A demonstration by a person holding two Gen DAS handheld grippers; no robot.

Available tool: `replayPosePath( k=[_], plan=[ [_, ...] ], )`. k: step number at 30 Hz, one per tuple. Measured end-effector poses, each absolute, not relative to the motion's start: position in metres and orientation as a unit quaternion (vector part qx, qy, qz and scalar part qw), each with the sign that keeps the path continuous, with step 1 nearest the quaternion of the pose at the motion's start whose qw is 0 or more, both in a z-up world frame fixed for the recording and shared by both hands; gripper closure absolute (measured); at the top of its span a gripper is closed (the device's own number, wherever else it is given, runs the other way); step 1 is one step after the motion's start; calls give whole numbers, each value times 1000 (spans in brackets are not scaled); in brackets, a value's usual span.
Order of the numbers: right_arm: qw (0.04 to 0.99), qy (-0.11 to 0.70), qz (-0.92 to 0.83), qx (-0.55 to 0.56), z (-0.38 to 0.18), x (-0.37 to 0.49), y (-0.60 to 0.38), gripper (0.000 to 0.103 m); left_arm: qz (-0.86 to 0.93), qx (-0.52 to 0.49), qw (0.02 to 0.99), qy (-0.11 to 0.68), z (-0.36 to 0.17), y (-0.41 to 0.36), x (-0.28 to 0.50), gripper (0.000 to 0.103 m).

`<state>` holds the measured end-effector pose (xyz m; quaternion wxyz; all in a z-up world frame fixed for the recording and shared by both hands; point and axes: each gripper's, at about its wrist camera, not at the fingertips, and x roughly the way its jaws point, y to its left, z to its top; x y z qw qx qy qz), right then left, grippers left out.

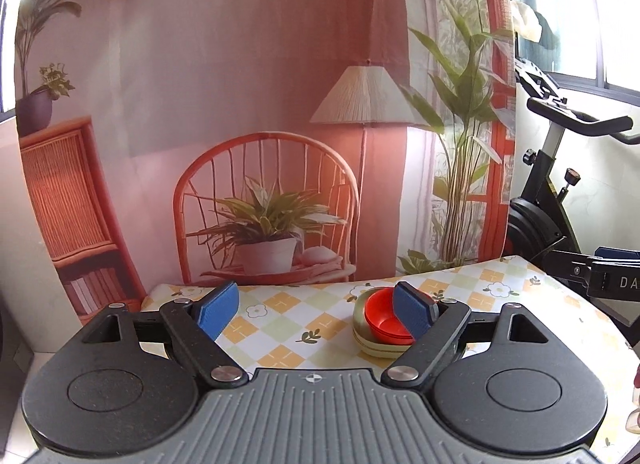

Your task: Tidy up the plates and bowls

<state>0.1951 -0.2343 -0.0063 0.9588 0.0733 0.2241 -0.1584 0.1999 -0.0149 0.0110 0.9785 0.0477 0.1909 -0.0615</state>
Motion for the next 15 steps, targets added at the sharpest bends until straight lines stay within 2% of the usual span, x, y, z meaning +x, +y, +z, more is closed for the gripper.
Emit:
replayPosePath(
  k=[15],
  plan=[
    [968,186,-157,59,45,129,-200,0,-79,32,985,150,45,1,123,17]
  ],
)
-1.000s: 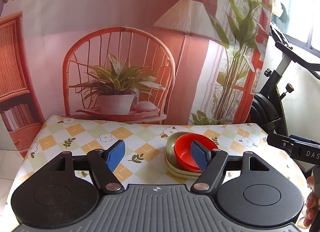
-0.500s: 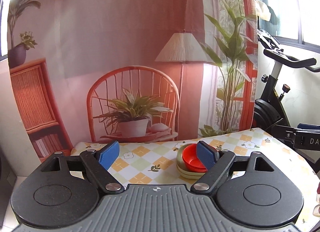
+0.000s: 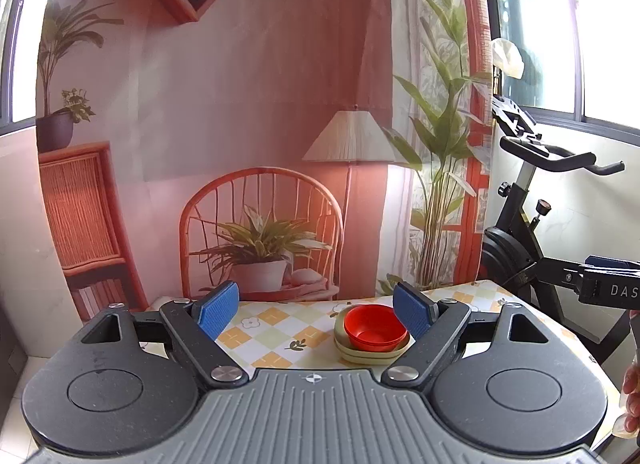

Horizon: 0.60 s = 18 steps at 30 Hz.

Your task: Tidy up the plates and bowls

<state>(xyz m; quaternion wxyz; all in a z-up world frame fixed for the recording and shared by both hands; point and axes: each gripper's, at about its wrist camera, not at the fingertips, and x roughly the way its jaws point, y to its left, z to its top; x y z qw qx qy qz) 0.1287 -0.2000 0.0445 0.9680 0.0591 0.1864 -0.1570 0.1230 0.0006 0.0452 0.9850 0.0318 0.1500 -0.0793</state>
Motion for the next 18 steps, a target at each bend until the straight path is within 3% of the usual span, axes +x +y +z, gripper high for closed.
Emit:
replayPosePath(
  k=[18],
  plan=[
    [973,163,-158,37,74,86,-168,0,-78,1,989,129,59,15,72,17]
  ],
)
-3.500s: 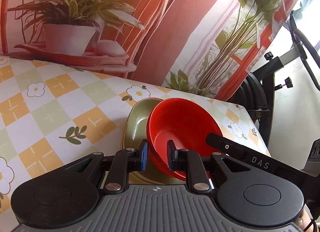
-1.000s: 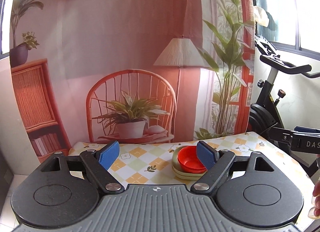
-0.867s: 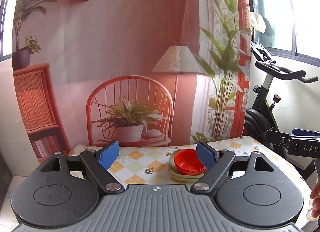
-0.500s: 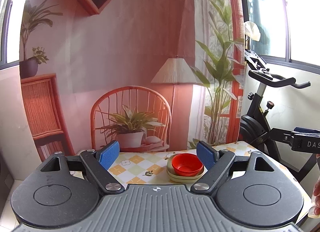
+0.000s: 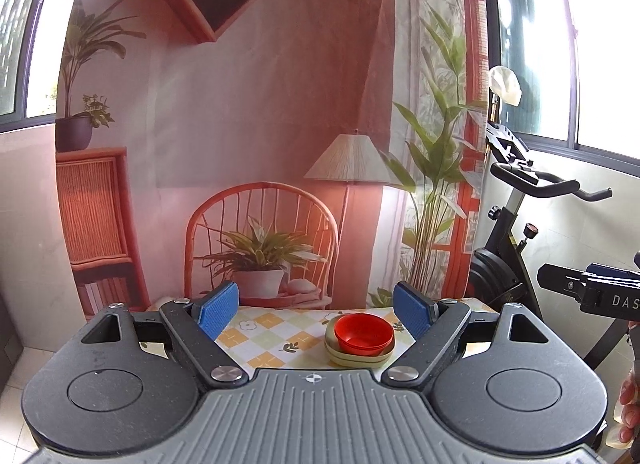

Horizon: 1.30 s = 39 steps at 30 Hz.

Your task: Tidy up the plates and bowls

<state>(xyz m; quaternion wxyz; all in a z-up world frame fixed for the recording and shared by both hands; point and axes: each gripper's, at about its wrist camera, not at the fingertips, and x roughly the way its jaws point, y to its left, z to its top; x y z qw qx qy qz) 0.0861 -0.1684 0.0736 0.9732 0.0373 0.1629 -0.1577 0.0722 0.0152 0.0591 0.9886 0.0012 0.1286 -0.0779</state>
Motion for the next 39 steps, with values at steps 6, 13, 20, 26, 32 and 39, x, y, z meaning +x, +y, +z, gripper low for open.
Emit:
replayPosePath(
  k=[6,13,20,26,32,39],
  plan=[
    [974,162,-156,31,76,85,-164,0,-77,-1,989,123,62,18,68,17],
    [973,164,-157,33,76,86,-164,0,-77,-4,989,126,62,19,69,17],
    [973,165,-156,32,75,87,-164,0,-73,-11,989,129,62,21,71,17],
    [973,165,-156,32,75,87,-165,0,-74,-12,989,127,63,21,69,17],
    [973,166,-155,32,75,87,-166,0,-75,-13,989,128,63,21,70,16],
    [973,168,-156,33,75,87,-167,0,-77,-12,989,129,63,20,70,16]
  ],
)
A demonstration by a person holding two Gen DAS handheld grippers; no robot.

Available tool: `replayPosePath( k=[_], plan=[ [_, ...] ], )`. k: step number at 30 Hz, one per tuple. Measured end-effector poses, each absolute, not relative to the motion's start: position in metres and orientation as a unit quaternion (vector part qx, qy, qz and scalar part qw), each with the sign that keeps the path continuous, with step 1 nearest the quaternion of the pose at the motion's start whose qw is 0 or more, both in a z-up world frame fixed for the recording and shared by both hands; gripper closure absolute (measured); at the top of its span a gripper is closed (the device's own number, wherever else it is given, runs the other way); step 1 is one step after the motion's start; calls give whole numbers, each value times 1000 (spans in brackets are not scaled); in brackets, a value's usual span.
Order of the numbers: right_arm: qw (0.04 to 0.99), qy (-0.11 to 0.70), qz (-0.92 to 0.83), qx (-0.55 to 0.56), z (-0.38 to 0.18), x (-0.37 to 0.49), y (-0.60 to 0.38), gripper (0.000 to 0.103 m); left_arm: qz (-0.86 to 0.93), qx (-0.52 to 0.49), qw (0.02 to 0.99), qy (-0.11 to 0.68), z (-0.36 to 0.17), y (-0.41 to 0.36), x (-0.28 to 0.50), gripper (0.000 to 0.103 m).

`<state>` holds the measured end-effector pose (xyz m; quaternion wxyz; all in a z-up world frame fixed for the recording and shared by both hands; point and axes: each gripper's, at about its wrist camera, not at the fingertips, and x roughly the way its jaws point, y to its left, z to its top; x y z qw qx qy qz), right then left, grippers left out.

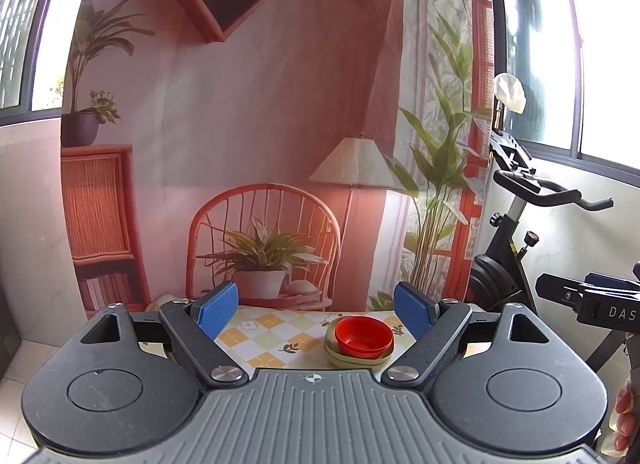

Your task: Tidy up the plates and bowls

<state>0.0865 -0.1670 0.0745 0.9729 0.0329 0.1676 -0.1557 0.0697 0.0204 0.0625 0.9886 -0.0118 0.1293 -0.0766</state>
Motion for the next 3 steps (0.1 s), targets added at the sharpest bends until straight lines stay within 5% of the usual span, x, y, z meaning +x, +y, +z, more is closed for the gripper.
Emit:
replayPosePath(
  k=[3],
  plan=[
    [973,168,-156,33,74,87,-168,0,-77,-13,988,130,63,21,71,16]
  ],
)
